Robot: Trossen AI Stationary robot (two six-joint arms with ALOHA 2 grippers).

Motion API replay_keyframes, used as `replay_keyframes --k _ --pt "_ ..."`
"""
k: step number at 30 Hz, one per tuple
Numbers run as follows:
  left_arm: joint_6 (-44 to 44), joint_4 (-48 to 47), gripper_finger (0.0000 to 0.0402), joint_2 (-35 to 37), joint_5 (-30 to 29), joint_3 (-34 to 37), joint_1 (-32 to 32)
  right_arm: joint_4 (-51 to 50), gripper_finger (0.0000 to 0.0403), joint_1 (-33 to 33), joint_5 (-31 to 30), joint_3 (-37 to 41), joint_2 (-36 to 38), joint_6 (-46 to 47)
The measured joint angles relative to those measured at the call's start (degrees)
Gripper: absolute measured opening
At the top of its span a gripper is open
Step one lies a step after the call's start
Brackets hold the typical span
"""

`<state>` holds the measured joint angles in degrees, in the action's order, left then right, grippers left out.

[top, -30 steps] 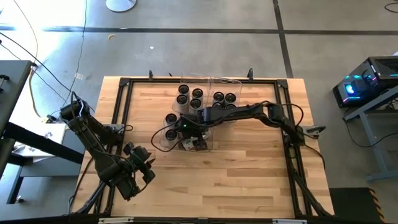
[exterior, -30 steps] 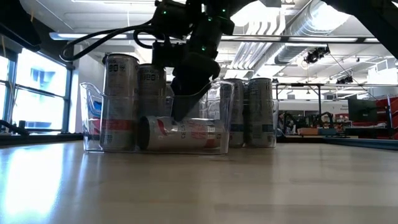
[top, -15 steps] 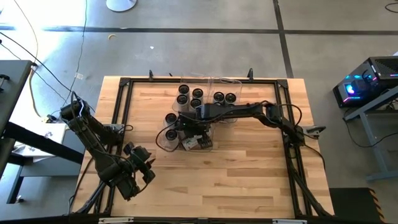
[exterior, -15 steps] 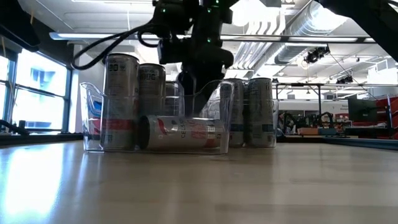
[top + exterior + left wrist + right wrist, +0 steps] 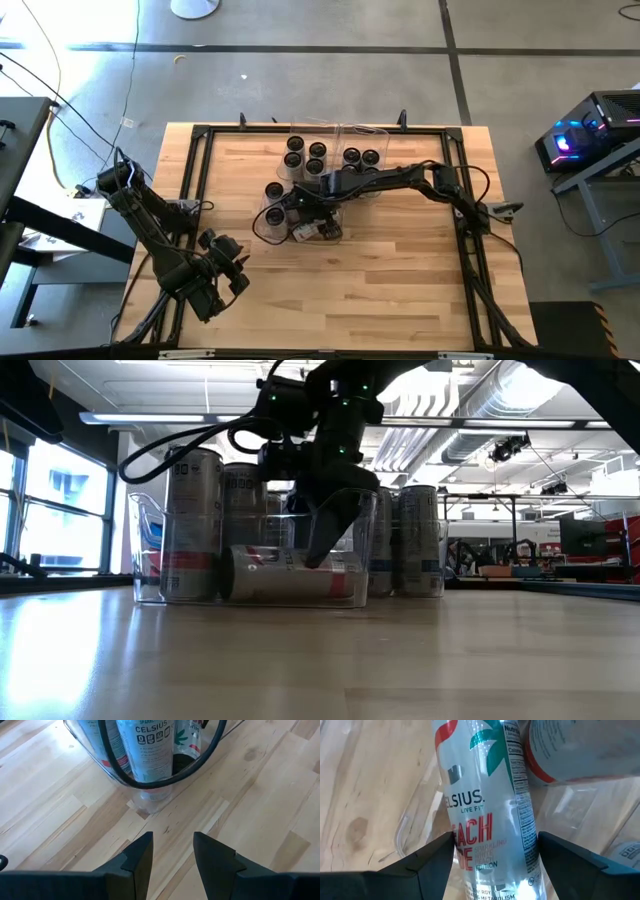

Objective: Sort soda cans
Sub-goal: Adjust the white-pink soda can in the bottom transparent bin

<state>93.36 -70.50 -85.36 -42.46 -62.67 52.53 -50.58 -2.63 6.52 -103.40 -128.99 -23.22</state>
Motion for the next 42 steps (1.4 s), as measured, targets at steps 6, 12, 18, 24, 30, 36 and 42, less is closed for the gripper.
replay_keyframes --k 6,12,18,24,30,36,42 --pt "0.0 0.0 0.0133 0.0 0.0 0.0 0.0 5.6 0.0277 0.2 -1.3 3.3 0.0 -1.3" --pt "0.0 0.0 0.0133 0.0 0.1 0.0 0.0 6.5 0.0277 0.4 -3.1 4.0 0.1 -1.4" --pt "0.0 0.0 0.0133 0.0 0.1 0.0 0.0 6.3 0.0254 0.5 -3.5 4.0 0.1 -1.2" --pt "0.0 0.0 0.0133 0.0 0.1 0.0 0.0 6.3 0.0205 0.5 -3.4 4.0 0.1 -1.0" --pt "0.0 0.0 0.0133 0.0 0.1 0.0 0.0 6.0 0.0204 1.2 -4.1 4.2 2.2 0.4" --pt "0.2 0.0 0.0133 0.0 0.1 0.0 0.0 2.4 0.0204 1.5 -4.0 4.7 6.1 2.1" --pt "1.1 0.0 0.0133 0.0 0.1 -0.1 0.0 0.5 0.0202 1.9 -4.0 4.5 9.6 1.2"
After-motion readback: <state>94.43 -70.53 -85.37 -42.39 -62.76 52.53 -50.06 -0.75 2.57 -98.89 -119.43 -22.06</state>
